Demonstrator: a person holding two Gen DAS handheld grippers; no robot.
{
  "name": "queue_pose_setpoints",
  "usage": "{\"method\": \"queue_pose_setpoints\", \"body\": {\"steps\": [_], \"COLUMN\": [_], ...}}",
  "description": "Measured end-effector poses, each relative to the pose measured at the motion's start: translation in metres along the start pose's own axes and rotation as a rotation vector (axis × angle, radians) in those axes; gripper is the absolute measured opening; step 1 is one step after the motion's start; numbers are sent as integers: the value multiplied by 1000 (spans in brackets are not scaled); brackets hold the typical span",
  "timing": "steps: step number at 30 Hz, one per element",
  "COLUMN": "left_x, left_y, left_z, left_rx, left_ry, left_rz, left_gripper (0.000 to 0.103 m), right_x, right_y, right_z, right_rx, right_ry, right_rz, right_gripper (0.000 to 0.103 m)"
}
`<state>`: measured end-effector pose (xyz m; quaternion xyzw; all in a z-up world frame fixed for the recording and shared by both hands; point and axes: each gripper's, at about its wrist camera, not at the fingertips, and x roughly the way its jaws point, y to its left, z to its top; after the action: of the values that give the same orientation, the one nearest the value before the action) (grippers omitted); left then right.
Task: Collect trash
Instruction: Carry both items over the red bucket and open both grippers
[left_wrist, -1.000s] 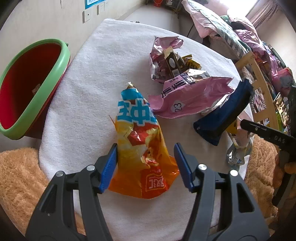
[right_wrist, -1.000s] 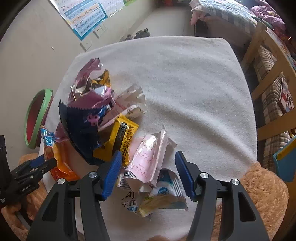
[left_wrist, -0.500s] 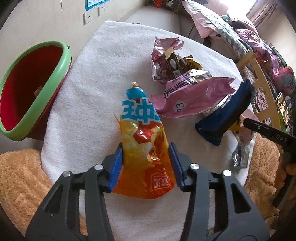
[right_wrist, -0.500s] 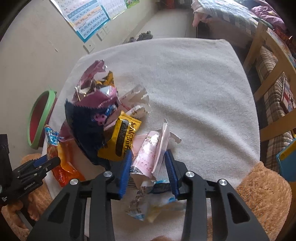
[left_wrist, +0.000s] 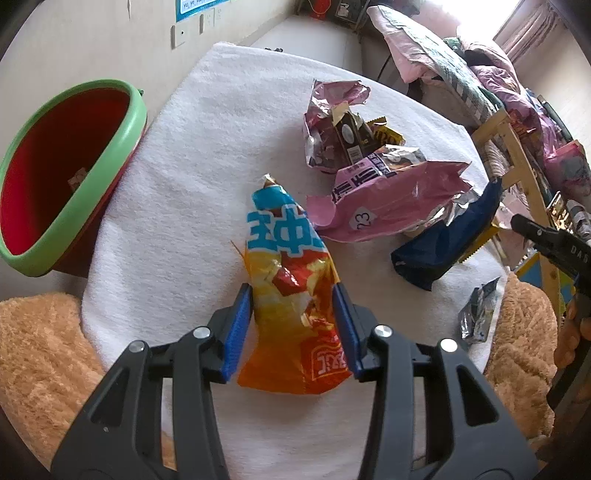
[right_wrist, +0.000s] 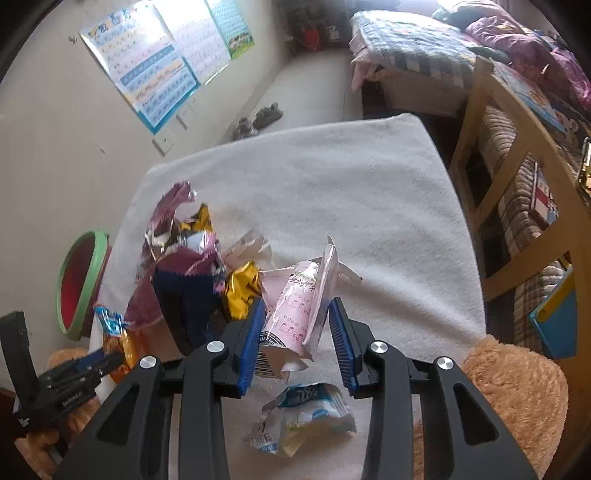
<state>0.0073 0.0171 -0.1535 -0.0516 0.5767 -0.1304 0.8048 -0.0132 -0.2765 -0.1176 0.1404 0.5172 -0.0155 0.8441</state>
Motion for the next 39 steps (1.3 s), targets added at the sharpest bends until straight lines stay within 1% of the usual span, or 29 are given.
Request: {"method": "queue_pose_setpoints", "body": {"steps": [1,2,4,7,16,22,27,31,39], "left_x": [1,1,2,-2,-24,-42,-54,-63,-70], "left_y": [0,0,2,3,-1,6,17,33,59], "left_z": [0,-1,-1,-1,5,11,18,22,23], "left_rx": [-3,-8,-16,-23,7,2,-28,-66,-129], "left_ry": [5,9,11,-2,-80,-138,-175,-203,-228], "left_rz": [-3,-7,-8,-19,-11,5,21,41,76], "left_gripper": [41,36,30,28,28,28,28,28,28], "right_x": [-1,-1,-3,-5,-23,-33,-32,-30,-27], "right_y": [0,-1,-1,1,20,42,60,71,93], "right_z": [1,1,1,2,7,9,6,5,4], "right_rx": [1,2,1,-2,-58,-138,-209,-236,-278], "right_ry": [-3,-7,-14,-24,-95,-139,-143,-135,-127], "right_rz": [-1,-2,-4,-5,-11,-11,-7,12,45], "right_gripper": [35,35,35,35,35,35,35,35,35]}}
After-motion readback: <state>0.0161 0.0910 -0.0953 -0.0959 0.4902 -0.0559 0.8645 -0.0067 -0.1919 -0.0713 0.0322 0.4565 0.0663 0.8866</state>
